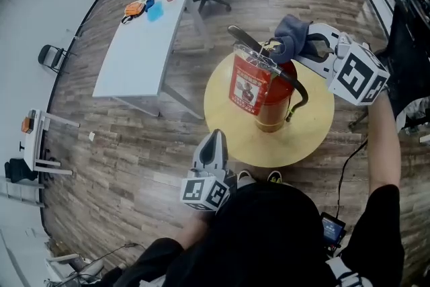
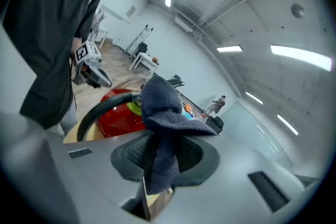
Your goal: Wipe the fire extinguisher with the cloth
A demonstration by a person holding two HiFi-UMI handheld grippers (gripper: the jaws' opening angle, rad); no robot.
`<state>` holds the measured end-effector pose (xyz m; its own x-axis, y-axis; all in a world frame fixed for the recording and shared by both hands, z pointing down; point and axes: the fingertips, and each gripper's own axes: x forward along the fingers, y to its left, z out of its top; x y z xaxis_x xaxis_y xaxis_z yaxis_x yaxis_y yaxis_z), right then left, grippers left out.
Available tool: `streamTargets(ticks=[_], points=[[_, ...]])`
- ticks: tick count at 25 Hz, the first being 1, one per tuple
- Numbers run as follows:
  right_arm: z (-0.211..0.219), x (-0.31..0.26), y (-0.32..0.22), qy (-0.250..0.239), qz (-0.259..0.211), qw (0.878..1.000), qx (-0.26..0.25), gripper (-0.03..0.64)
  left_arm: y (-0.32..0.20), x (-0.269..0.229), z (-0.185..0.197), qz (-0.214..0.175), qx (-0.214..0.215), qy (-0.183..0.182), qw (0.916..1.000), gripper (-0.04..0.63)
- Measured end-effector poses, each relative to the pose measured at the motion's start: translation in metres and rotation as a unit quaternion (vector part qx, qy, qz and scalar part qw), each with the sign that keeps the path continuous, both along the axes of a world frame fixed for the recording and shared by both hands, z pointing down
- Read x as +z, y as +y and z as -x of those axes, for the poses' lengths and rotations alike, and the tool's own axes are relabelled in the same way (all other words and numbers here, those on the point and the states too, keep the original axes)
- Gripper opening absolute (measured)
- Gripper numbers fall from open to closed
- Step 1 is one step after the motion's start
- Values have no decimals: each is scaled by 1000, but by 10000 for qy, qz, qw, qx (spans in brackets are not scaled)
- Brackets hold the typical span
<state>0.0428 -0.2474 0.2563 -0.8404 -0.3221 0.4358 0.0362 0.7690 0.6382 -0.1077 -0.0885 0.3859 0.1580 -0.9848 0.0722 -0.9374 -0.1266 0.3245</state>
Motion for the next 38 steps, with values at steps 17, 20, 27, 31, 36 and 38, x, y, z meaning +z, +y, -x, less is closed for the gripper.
streamTargets(ticks=[17,20,27,31,36,38], points=[[-30,75,31,-56,758,9964,380,87,-17,20,-35,152,604,53,9980,25],[-29,132,24,240,1132,9921,493,87,-14,25,-36,222,599,58,9979,25],[-24,254,3,509,2233,9703,779,89,0,40,-17,621,351,-46,9974,25],[-18,300,-15,255,2754,9576,808,87,4,42,-8,767,147,-163,9968,25],[-16,342,-20,783,2945,9517,387,87,2,40,-3,826,-45,-226,9963,25],[-17,366,-13,1355,2731,9524,81,87,-1,36,0,827,-152,-232,9962,25]])
